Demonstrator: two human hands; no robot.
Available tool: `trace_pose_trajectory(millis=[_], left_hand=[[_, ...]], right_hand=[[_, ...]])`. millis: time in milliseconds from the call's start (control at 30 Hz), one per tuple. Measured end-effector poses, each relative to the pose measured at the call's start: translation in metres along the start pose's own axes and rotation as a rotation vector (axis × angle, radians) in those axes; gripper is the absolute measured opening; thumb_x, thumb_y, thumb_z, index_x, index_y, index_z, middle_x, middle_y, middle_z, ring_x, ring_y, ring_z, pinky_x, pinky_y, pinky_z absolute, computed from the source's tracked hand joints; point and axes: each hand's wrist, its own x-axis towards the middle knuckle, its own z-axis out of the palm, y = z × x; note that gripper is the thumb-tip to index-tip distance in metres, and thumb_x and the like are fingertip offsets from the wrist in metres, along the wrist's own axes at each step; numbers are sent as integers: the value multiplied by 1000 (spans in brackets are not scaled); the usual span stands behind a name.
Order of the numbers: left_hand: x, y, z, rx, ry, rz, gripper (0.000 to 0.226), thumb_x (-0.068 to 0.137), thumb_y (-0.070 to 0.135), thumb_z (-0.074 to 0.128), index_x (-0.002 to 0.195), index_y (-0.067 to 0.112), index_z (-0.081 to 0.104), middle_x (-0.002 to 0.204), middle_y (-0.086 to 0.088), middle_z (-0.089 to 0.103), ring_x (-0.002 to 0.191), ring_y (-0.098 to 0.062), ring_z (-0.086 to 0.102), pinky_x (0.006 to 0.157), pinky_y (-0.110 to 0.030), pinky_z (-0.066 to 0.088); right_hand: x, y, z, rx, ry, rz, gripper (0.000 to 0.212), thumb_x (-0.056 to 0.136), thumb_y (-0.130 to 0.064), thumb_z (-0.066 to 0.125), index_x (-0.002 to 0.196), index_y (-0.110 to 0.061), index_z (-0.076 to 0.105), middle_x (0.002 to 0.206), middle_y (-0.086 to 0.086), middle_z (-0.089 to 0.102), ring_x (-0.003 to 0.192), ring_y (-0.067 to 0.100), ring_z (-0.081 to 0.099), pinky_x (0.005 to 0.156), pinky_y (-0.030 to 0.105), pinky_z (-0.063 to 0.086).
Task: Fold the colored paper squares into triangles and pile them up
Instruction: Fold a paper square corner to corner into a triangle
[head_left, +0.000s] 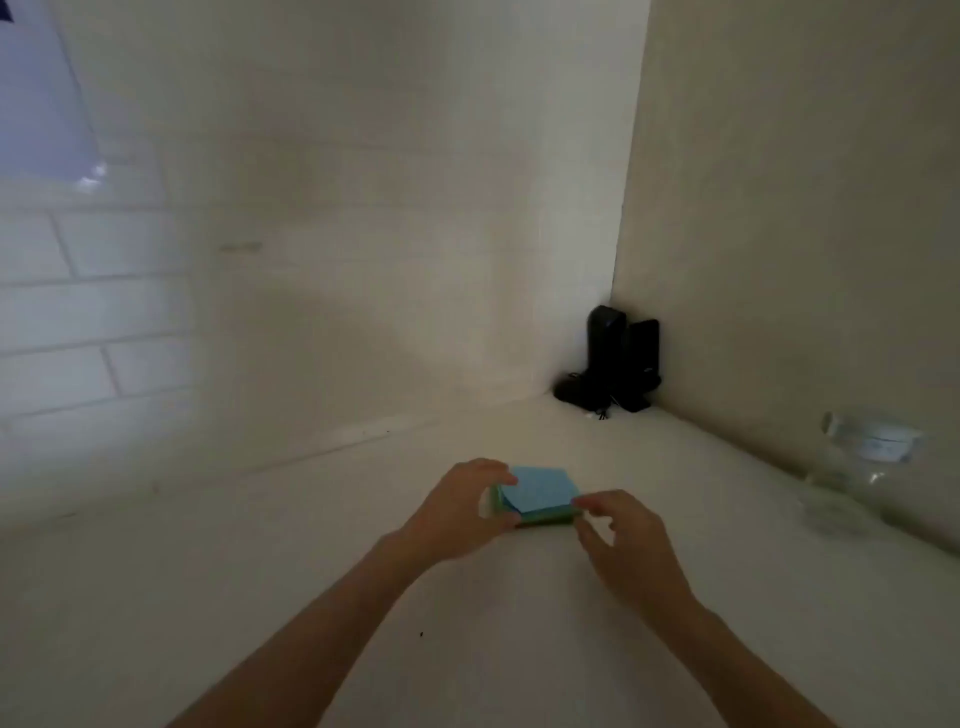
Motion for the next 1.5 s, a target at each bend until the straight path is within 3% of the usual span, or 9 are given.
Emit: trace_pose_trajectory(millis=[133, 233, 367, 467, 567, 700, 1033, 1167, 1500], left_hand=[[6, -11, 8, 119, -76, 59, 52, 83, 33, 70, 127, 10, 55, 142, -7, 44, 134, -20, 35, 106, -13, 18], [18, -19, 10, 170, -91, 83, 62, 79, 55, 57, 123, 12, 60, 133, -6, 55, 126, -20, 45, 106, -21, 27], [22, -36, 16, 245, -61, 226, 45, 84, 48, 44, 98, 16, 73, 98, -5, 70, 88, -24, 62, 82, -34, 49], [24, -38, 15, 345, 21, 382, 30, 85, 35, 48, 80, 19, 73, 79, 0, 69, 71, -21, 61, 63, -32, 51], [26, -34, 14, 386, 66, 471, 25, 81, 30, 49, 70, 20, 69, 71, 4, 66, 68, -17, 59, 57, -28, 48], [20, -30, 13, 245, 52, 391, 22, 76, 34, 54, 75, 21, 72, 78, 3, 70, 72, -20, 62, 62, -30, 51], [-27, 13, -9, 35, 285, 404, 14, 80, 33, 70, 76, 19, 69, 84, 8, 67, 79, -17, 58, 71, -33, 47], [-74, 22, 9, 20, 195, 394, 10, 84, 29, 67, 83, 19, 68, 90, 8, 65, 83, -14, 55, 75, -29, 46], [-103, 30, 26, -146, 50, 176, 23, 80, 43, 65, 83, 21, 71, 83, 9, 70, 78, -4, 61, 75, -20, 46]], right_hand=[[9, -6, 27, -156, -202, -125, 44, 69, -20, 67, 112, -12, 66, 112, 5, 67, 102, 19, 65, 94, 29, 48], [27, 3, 40, -296, -332, -147, 60, 78, -45, 46, 133, -23, 50, 134, -8, 49, 127, 10, 46, 113, 35, 20], [27, 13, 53, -341, -232, -210, 43, 78, -56, 46, 107, -32, 67, 111, -12, 66, 104, 10, 62, 91, 45, 45], [27, 12, 57, -349, -179, -208, 38, 78, -57, 45, 98, -36, 69, 105, -15, 67, 99, 8, 62, 86, 41, 46], [28, 10, 60, -357, -149, -210, 37, 79, -57, 47, 97, -35, 70, 104, -13, 68, 98, 11, 62, 87, 44, 47], [23, 5, 62, -338, -112, -218, 35, 82, -56, 45, 96, -35, 70, 108, -10, 66, 105, 12, 59, 95, 49, 40], [-4, -40, 11, -264, 185, -537, 10, 83, -33, 65, 84, -29, 74, 97, -10, 67, 91, 15, 55, 80, 34, 37], [-42, -40, 1, -238, 56, -497, 12, 81, -35, 61, 80, -31, 73, 90, -13, 65, 79, 12, 54, 67, 31, 37], [-78, -34, 1, -40, -190, -189, 28, 76, -48, 57, 75, -26, 74, 77, -13, 69, 71, 3, 59, 68, 15, 44]])
